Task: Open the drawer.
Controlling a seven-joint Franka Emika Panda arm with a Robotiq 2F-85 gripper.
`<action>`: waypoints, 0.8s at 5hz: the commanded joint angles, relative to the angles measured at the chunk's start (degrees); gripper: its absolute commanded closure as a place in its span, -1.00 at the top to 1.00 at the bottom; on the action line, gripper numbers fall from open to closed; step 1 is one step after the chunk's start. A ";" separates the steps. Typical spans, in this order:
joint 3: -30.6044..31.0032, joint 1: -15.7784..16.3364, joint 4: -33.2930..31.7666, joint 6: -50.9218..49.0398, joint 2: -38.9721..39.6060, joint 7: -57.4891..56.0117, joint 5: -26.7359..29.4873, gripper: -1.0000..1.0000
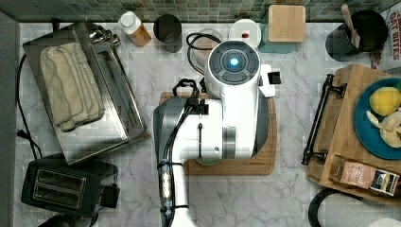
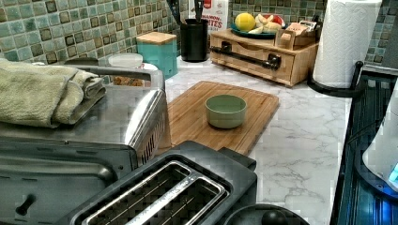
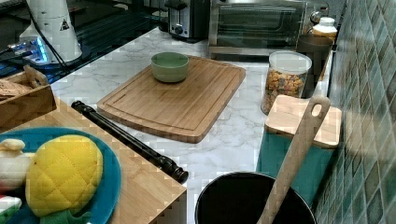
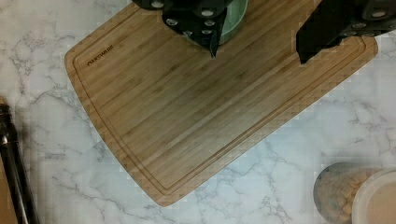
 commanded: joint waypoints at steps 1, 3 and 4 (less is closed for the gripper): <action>-0.01 0.01 -0.01 0.02 0.00 -0.04 -0.21 1.00; -2.58 -2.96 -1.68 7.94 2.13 -13.78 -2.63 1.00; -3.80 -5.26 2.41 5.96 5.44 -20.61 -1.62 1.00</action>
